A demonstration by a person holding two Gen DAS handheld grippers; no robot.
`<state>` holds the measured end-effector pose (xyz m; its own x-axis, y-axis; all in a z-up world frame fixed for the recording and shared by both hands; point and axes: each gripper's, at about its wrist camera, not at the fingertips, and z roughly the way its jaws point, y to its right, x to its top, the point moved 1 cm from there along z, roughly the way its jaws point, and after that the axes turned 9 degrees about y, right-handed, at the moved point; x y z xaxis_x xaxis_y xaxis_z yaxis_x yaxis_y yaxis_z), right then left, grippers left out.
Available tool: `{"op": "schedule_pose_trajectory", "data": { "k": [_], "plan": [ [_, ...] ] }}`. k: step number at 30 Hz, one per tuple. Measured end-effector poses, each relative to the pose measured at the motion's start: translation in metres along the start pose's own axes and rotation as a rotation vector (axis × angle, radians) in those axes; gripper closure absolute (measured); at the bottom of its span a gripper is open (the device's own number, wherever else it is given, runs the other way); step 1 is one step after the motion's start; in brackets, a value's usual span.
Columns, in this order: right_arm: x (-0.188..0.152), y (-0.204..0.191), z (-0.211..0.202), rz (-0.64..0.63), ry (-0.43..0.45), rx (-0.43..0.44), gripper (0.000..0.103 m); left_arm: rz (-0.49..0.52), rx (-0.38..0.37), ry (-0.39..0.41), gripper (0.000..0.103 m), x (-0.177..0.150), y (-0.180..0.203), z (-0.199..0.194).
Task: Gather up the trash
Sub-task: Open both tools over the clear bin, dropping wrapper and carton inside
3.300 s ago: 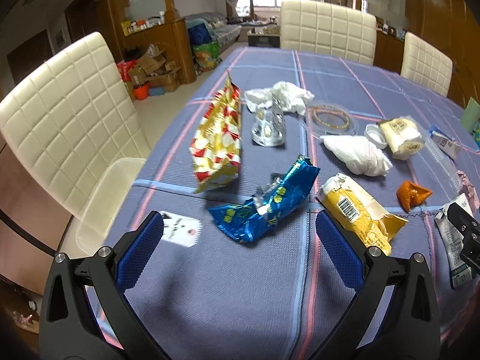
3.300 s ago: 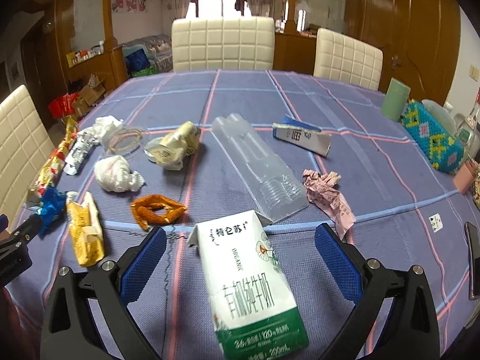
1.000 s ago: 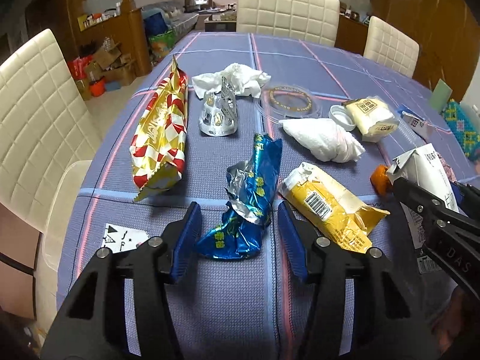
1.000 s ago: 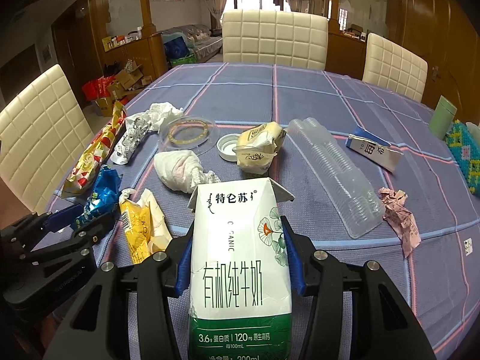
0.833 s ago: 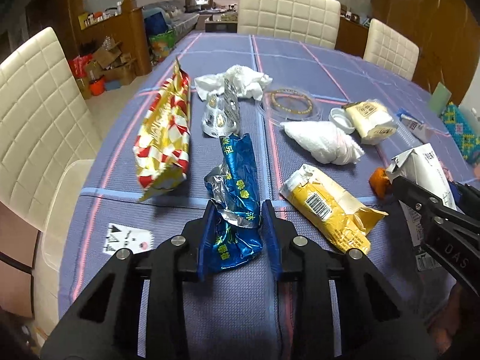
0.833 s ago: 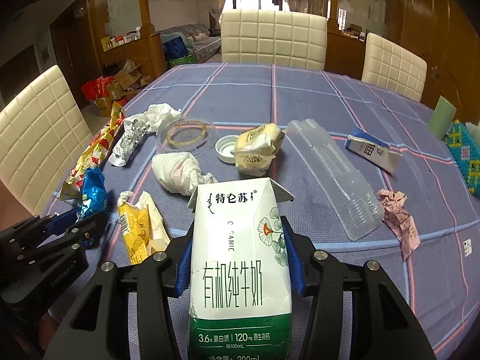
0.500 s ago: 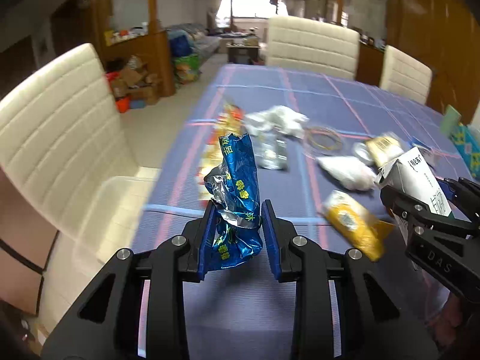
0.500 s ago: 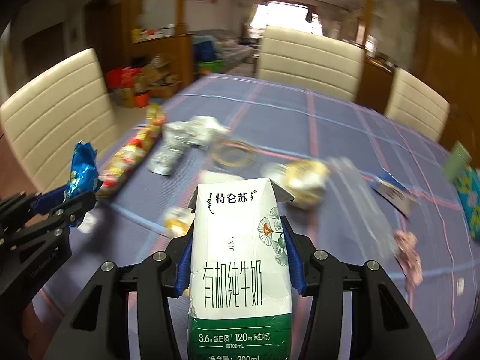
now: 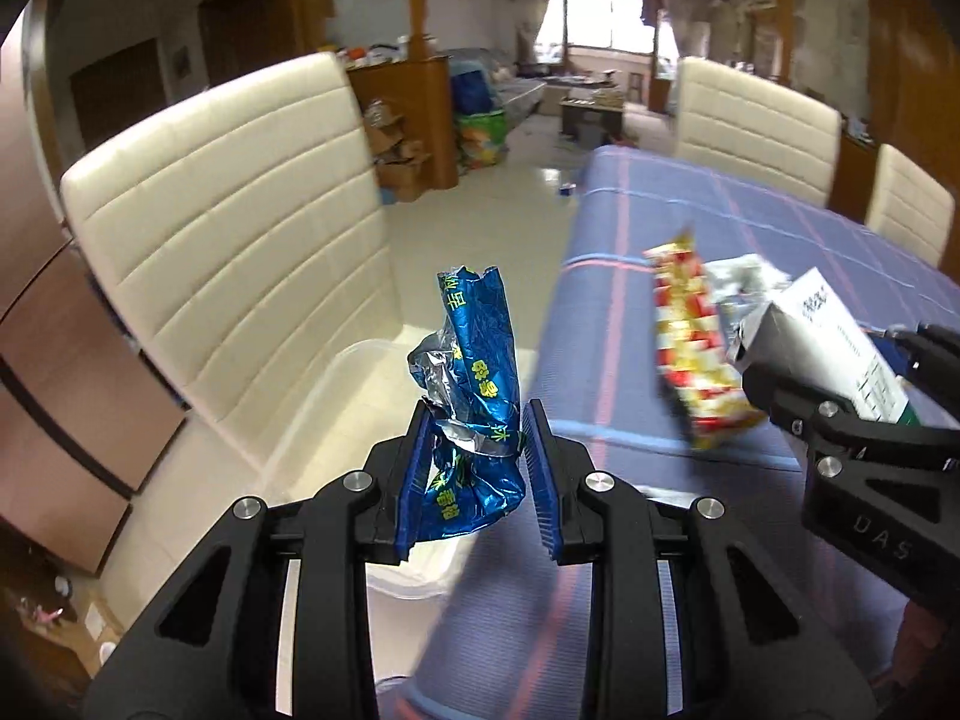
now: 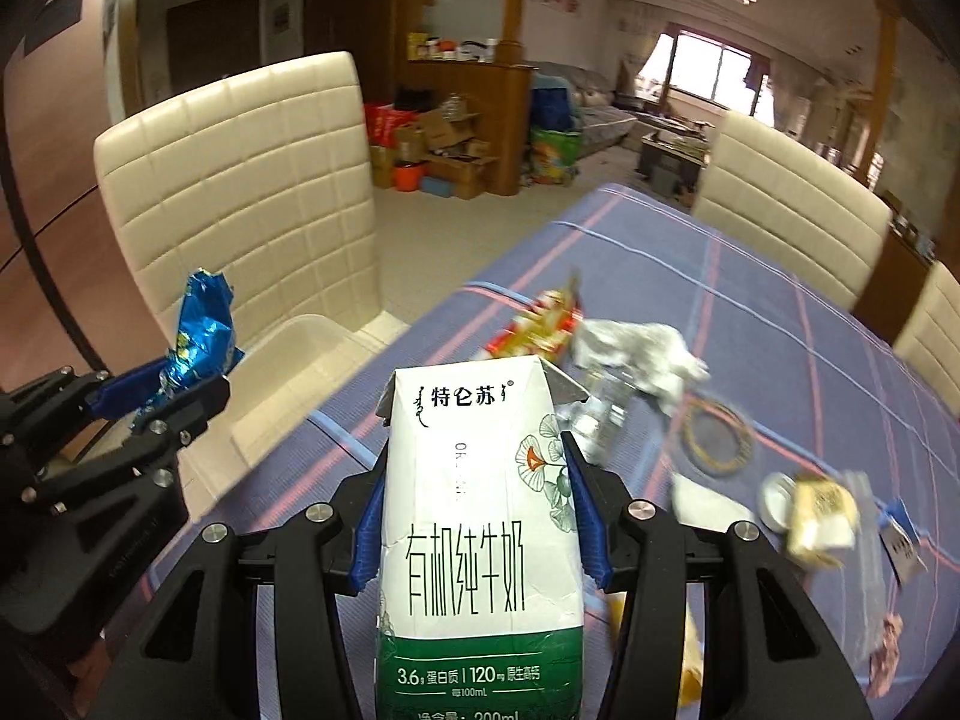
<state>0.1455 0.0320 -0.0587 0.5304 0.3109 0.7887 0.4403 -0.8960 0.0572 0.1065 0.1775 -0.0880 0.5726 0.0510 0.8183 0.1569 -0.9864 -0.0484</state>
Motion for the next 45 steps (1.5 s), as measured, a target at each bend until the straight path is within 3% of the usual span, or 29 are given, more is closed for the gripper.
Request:
{"op": "schedule_pose_trajectory", "data": {
  "k": [9, 10, 12, 13, 20, 32, 33, 36, 45],
  "plan": [
    [0.023, -0.031, 0.045, -0.019, -0.016, 0.024, 0.054, -0.046, 0.054, -0.069, 0.065, -0.011, -0.044, 0.038],
    [0.024, -0.032, 0.049, -0.016, -0.019, 0.022, 0.054, -0.046, 0.057, -0.076, 0.058, -0.011, -0.045, 0.041],
    [0.027, -0.034, 0.055, -0.012, -0.024, 0.02, 0.054, -0.049, 0.085, -0.077, 0.006, -0.013, -0.049, 0.046],
    [0.028, -0.034, 0.059, -0.01, -0.025, 0.019, 0.054, -0.056, 0.089, -0.064, 0.004, -0.012, -0.051, 0.044],
    [0.029, -0.045, 0.078, -0.013, -0.057, 0.029, 0.054, -0.065, 0.134, -0.073, 0.004, -0.017, -0.067, 0.051],
    [0.031, -0.083, 0.098, -0.094, -0.088, 0.075, 0.053, -0.11, 0.278, -0.087, 0.004, -0.035, -0.103, 0.042],
    [0.032, -0.084, 0.098, -0.097, -0.091, 0.076, 0.052, -0.118, 0.281, -0.087, 0.004, -0.035, -0.105, 0.041],
    [0.034, -0.083, 0.099, -0.088, -0.088, 0.072, 0.031, -0.13, 0.279, -0.089, 0.004, -0.035, -0.108, 0.039],
    [0.034, -0.062, 0.082, -0.033, -0.059, 0.039, 0.029, -0.123, 0.247, -0.084, 0.004, -0.031, -0.098, 0.035]
  ]
}}
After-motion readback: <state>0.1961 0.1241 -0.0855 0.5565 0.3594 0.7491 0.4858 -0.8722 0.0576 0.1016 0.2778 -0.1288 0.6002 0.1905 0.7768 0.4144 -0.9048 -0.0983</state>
